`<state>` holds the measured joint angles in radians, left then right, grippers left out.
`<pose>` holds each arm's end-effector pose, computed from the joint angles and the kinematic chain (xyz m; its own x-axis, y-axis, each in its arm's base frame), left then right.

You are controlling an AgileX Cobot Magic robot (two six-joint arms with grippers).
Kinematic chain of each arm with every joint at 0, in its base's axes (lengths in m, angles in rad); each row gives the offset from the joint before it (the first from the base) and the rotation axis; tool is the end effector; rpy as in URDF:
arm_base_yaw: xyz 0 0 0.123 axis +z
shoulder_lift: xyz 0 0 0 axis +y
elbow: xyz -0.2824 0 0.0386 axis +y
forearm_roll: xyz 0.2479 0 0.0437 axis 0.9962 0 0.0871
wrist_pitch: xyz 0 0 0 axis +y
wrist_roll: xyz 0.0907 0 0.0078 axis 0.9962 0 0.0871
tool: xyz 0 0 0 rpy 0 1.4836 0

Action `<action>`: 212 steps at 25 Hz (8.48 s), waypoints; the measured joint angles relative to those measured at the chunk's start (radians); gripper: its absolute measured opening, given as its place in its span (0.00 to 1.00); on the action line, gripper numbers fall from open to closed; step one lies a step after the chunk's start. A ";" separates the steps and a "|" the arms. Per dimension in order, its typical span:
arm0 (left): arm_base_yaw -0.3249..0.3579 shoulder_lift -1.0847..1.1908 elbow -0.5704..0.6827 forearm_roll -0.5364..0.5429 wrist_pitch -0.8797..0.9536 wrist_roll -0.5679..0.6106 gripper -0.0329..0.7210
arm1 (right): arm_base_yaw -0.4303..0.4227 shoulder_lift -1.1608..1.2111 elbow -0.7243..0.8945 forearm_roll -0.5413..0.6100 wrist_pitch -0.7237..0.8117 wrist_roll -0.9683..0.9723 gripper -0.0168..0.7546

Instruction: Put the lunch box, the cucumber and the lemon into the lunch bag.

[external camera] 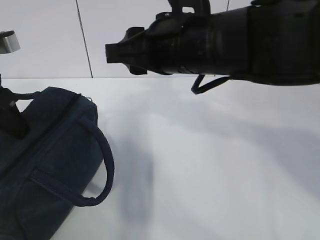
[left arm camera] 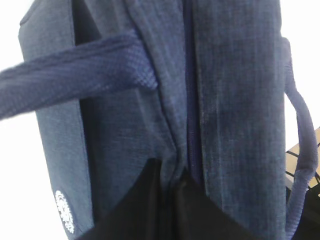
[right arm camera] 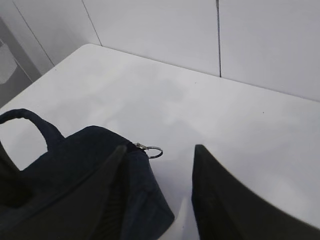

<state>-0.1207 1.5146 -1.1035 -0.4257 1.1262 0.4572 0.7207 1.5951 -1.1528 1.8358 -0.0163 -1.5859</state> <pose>0.2744 -0.0675 0.2647 -0.9018 0.3538 -0.2482 0.4205 0.8512 -0.3142 0.2814 0.2454 0.3058 -0.4165 -0.0367 -0.9084 -0.5633 0.7947 0.2262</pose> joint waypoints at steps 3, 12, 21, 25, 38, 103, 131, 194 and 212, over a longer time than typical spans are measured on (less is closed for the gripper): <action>0.000 0.000 0.000 0.000 0.000 -0.016 0.07 | 0.000 -0.057 0.043 0.002 0.008 0.056 0.41; 0.000 0.000 0.000 0.000 -0.003 -0.054 0.28 | 0.000 -0.221 0.183 0.002 0.165 0.080 0.41; 0.000 0.000 0.000 0.000 -0.003 -0.060 0.41 | -0.025 -0.231 0.259 -0.376 0.312 0.380 0.41; 0.000 0.000 0.000 0.000 -0.003 -0.063 0.41 | -0.128 -0.228 0.259 -0.673 0.477 0.667 0.41; 0.000 0.000 0.000 -0.002 0.065 -0.074 0.41 | -0.251 -0.191 0.141 -1.358 0.886 1.195 0.41; -0.350 0.157 -0.217 0.298 0.103 -0.446 0.34 | -0.251 -0.071 0.001 -1.684 1.063 1.314 0.41; -0.504 0.079 -0.216 0.383 0.103 -0.115 0.04 | -0.251 -0.071 0.001 -1.692 1.049 1.348 0.41; -0.570 0.106 -0.212 0.316 0.105 -0.127 0.04 | -0.354 0.196 0.003 -0.500 0.675 1.390 0.41; -0.570 0.108 -0.212 0.340 0.104 -0.130 0.04 | -0.354 0.196 0.106 -0.203 0.612 1.373 0.41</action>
<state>-0.6905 1.6222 -1.3157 -0.0854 1.2307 0.3270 0.3666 1.7909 -1.0470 1.6326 0.5960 -0.2126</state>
